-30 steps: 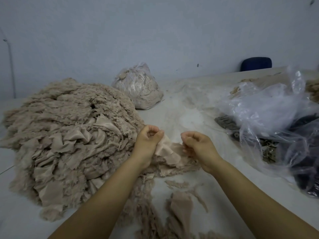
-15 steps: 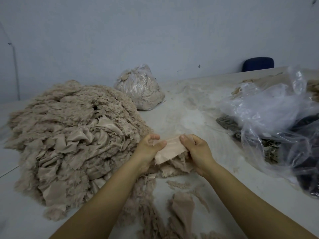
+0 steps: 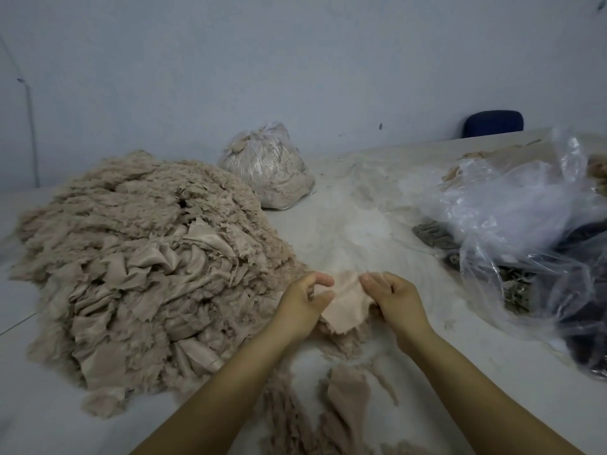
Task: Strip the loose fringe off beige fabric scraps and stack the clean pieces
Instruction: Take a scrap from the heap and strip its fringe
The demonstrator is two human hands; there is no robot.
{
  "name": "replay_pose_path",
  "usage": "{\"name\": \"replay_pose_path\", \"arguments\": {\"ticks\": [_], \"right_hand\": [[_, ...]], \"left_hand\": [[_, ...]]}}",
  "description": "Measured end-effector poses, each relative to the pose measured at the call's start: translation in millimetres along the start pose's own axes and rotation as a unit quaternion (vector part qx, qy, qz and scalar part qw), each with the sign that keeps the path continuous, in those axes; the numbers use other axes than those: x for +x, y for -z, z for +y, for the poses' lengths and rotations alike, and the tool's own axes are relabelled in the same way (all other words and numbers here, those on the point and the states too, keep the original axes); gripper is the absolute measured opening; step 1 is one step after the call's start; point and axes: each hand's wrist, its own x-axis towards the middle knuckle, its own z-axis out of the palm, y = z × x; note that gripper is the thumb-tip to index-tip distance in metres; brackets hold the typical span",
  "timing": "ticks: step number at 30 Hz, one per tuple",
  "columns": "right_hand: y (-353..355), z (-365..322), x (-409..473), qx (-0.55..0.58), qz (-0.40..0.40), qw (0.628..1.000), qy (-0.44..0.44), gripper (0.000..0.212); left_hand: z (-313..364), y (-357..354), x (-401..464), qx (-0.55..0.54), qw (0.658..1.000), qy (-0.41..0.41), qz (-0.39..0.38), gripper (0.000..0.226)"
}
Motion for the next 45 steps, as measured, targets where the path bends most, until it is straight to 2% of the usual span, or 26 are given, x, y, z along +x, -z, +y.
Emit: {"name": "replay_pose_path", "arguments": {"ticks": [4, 7, 10, 12, 14, 17, 20, 21, 23, 27, 29, 31, 33, 35, 39, 41, 42, 44, 45], "right_hand": [[2, 7, -1, -0.081, 0.028, 0.996, 0.019, 0.047], [0, -2, 7, -0.120, 0.025, 0.992, 0.025, 0.023], [-1, -4, 4, -0.161, -0.004, 0.987, 0.026, 0.017], [2, 3, -9, -0.175, -0.010, 0.984, 0.033, 0.027], [3, 13, -24, -0.203, -0.029, 0.979, 0.017, 0.036], [3, 24, -41, -0.262, -0.057, 0.963, -0.004, 0.030], [2, 22, -47, -0.272, -0.087, 0.958, 0.004, 0.026], [3, 18, -48, -0.252, -0.093, 0.963, 0.017, 0.024], [5, 7, -49, -0.174, -0.105, 0.978, 0.036, 0.019], [-1, -15, -44, 0.038, -0.139, 0.990, -0.005, 0.017], [-8, -22, -35, 0.071, -0.109, 0.991, -0.027, 0.025], [-12, -27, -22, 0.048, -0.062, 0.997, -0.021, 0.036], [-13, -30, -10, 0.034, -0.032, 0.999, -0.022, 0.038], [-12, -28, -1, 0.037, -0.019, 0.999, -0.028, 0.041], [-5, -18, 6, -0.023, 0.012, 1.000, 0.005, 0.046], [-2, -15, 9, -0.049, 0.024, 0.998, 0.009, 0.048], [-2, -14, 11, -0.047, 0.027, 0.998, 0.006, 0.046], [-4, -17, 15, -0.028, 0.031, 0.999, 0.004, 0.039], [-6, -20, 17, -0.020, 0.032, 0.999, 0.008, 0.036]], "left_hand": [[-4, -3, 7, 0.016, 0.999, 0.002, 0.034, 0.015], [-5, 0, 13, 0.053, 0.998, 0.012, 0.038, 0.024], [-12, 2, 9, 0.095, 0.995, 0.011, 0.028, 0.057], [-19, 2, 2, 0.118, 0.993, 0.001, -0.005, 0.080], [-27, 0, -6, 0.164, 0.985, 0.010, -0.048, 0.090], [-32, 0, -14, 0.204, 0.977, 0.010, -0.057, 0.083], [-30, 10, -20, 0.185, 0.978, -0.012, -0.098, 0.058], [-27, 15, -21, 0.168, 0.978, -0.022, -0.120, 0.047], [-17, 24, -22, 0.119, 0.983, -0.036, -0.138, 0.040], [0, 32, -12, -0.026, 0.996, -0.044, -0.066, 0.042], [7, 31, -2, -0.046, 0.998, -0.042, -0.020, 0.037], [12, 31, 14, -0.018, 0.999, -0.034, 0.012, 0.029], [16, 29, 30, -0.048, 0.998, -0.001, 0.035, 0.024], [16, 28, 42, -0.112, 0.992, 0.039, 0.046, 0.022], [3, 25, 51, -0.120, 0.988, 0.099, 0.021, 0.012], [0, 23, 48, -0.150, 0.981, 0.123, -0.024, 0.017], [0, 24, 46, -0.153, 0.978, 0.131, -0.049, 0.026], [3, 26, 42, -0.104, 0.981, 0.134, -0.094, 0.049], [5, 28, 40, -0.073, 0.982, 0.134, -0.112, 0.054]]}}
